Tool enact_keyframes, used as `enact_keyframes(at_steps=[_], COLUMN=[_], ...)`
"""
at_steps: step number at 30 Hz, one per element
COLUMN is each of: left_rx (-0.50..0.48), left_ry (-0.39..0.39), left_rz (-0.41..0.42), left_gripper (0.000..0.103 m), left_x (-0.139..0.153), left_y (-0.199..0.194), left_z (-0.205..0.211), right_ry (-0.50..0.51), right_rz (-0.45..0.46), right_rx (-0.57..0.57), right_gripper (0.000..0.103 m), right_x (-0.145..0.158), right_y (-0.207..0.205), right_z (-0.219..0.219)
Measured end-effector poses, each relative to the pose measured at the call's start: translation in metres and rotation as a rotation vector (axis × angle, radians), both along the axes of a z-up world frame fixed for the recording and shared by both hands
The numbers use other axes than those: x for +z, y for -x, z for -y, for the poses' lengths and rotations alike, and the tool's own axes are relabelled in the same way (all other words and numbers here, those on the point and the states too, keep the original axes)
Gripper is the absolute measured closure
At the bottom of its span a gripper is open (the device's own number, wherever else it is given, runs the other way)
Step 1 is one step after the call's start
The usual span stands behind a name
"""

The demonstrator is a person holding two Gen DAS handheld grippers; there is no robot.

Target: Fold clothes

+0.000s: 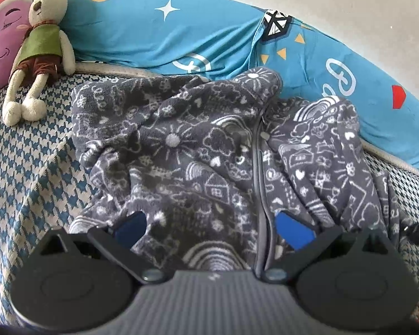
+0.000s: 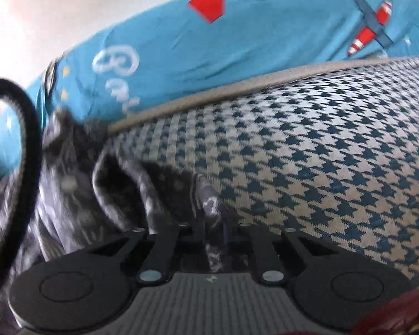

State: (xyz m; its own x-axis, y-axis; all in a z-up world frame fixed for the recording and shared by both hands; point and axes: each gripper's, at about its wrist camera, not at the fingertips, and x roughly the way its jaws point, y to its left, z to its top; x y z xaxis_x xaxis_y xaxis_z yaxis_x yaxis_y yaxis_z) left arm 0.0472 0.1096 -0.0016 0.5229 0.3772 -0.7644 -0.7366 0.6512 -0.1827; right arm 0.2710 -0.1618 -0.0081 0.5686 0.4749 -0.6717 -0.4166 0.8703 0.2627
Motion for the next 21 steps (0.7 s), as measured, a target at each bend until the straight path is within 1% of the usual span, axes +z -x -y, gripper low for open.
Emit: enact_keyframes(at_steps=[4,6,8,10,13,16,17,18,19,20,21], left_rx=[0.01,0.01,0.009,0.005,0.0,0.0,0.0,0.0,0.002,0.004,0.005], left_ry=[0.002,-0.001,-0.001,0.0,-0.004,-0.004,-0.004,-0.005,-0.007,-0.008,-0.009], left_rz=[-0.002,-0.004,-0.01,-0.016,-0.024,-0.027,-0.028,-0.028,-0.028,-0.028,-0.026], left_gripper=[0.0,0.0,0.0,0.0,0.0,0.0,0.0,0.0,0.0,0.0,0.0], left_x=[-0.001,-0.002,-0.003,-0.004,-0.006,-0.007,-0.007,-0.007,-0.007,-0.006,-0.006], left_y=[0.0,-0.001,-0.002,-0.003,-0.005,-0.005,-0.005,-0.004,-0.004,-0.004,-0.004], left_z=[-0.001,-0.001,0.0,0.0,0.002,0.002,0.002,0.002,0.001,0.001,0.001], right_ry=[0.054,0.081,0.106,0.126,0.15,0.154,0.155,0.156,0.151,0.131,0.113], right_rz=[0.25,0.352,0.433,0.492,0.518,0.501,0.489,0.478,0.47,0.473,0.479], right_rx=[-0.143,-0.227,-0.304,-0.38,-0.497,-0.578,-0.597,-0.616,-0.632,-0.636,-0.628], right_gripper=[0.091,0.091,0.091,0.091,0.09,0.089,0.087,0.076,0.062,0.059,0.058], right_x=[0.041,0.058,0.068,0.076,0.08,0.079,0.079,0.078,0.078,0.077,0.076], right_y=[0.015,0.021,0.022,0.022,0.014,0.008,0.008,0.007,0.007,0.009,0.009], right_z=[0.016,0.027,0.031,0.038,0.047,0.061,0.065,0.07,0.074,0.077,0.08])
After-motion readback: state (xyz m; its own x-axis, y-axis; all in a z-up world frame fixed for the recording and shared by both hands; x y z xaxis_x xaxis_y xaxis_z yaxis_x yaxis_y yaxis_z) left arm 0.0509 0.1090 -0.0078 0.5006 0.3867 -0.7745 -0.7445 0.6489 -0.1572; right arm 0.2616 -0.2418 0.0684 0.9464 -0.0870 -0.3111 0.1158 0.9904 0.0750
